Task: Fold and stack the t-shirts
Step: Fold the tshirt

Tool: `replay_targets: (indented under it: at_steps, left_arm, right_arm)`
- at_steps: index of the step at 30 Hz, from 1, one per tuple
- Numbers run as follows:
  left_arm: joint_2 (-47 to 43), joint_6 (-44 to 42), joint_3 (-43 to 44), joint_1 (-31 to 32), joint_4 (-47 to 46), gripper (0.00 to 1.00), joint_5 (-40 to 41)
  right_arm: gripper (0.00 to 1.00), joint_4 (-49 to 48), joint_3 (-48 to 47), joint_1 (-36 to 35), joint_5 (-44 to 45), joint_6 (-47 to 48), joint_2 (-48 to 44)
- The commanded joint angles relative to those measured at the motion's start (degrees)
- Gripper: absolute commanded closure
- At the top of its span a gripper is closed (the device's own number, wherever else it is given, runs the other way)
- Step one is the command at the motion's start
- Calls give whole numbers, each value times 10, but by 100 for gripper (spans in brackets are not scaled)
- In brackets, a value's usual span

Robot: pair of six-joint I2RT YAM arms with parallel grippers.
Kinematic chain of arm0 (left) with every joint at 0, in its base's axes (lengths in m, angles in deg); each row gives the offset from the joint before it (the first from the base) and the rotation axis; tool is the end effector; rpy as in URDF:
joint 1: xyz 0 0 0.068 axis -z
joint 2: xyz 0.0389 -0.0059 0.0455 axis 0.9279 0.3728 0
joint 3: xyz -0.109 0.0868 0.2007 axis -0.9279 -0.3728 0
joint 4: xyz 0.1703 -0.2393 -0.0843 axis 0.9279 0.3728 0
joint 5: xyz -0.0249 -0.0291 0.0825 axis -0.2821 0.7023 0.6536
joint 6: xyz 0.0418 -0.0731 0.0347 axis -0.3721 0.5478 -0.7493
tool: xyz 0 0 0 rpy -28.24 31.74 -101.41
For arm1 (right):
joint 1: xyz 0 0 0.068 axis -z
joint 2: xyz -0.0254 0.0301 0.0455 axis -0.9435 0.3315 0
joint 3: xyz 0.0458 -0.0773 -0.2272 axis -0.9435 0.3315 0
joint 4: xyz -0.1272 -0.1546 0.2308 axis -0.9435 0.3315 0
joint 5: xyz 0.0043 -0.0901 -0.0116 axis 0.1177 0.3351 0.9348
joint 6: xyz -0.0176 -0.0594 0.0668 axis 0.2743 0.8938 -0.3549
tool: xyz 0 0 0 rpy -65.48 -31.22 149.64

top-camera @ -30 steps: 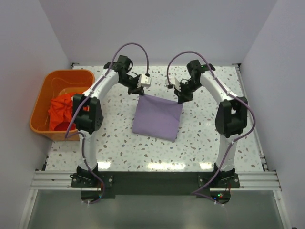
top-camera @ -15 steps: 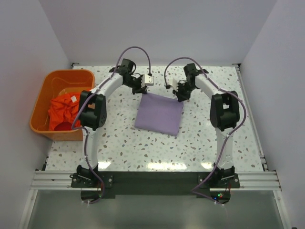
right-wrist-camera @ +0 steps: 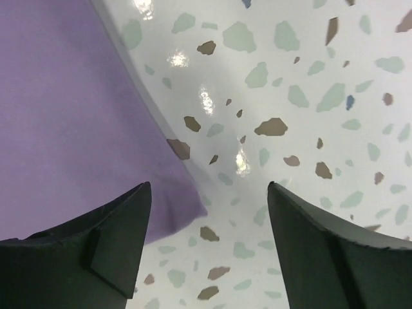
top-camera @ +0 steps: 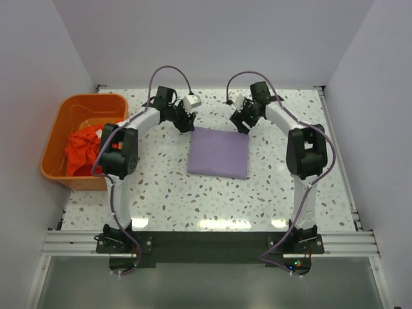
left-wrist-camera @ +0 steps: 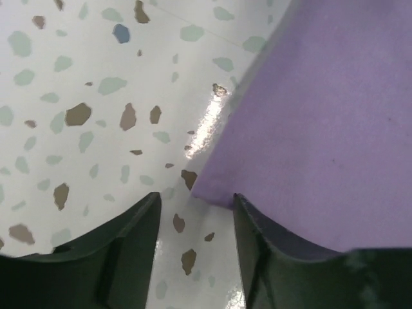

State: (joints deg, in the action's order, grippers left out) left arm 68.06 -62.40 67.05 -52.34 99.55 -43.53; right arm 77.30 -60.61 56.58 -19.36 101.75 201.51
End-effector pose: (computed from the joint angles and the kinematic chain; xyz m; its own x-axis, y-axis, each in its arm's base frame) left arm 0.4997 -0.1903 0.1018 -0.3007 0.5617 -0.7708 0.8940 0.4474 -0.0227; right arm 0.5052 0.1513 0.1129 -0.3252 -0.7729 -0.5448 -0.8543 0.4872 -0.1811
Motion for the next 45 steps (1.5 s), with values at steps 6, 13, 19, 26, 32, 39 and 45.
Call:
replay_targets:
  at_steps: [6, 13, 19, 26, 32, 39, 45]
  left_arm:
    - [-249, 300, -182, -14, -152, 20, -79]
    - [-296, 503, -344, 22, -240, 15, -241]
    - [-273, 581, -410, 74, -306, 8, -288]
    - [-156, 628, -433, 55, -339, 4, -279]
    - [-84, 631, -444, 19, -343, 4, -271]
    - [-107, 604, -463, -5, -306, 4, -264]
    - [-195, 545, -419, -6, -224, 5, -285]
  right_arm:
    - [20, -42, 75, 3, -131, -278, -213]
    - [19, -65, 221, -39, -304, -461, -264]
    - [13, -121, 314, -79, -365, -557, -244]
    - [12, -135, 369, -55, -375, -545, -159]
    - [14, -55, 378, -6, -352, -454, -102]
    - [15, 8, 385, 47, -319, -383, -101]
    - [20, 116, 328, 58, -329, -308, -168]
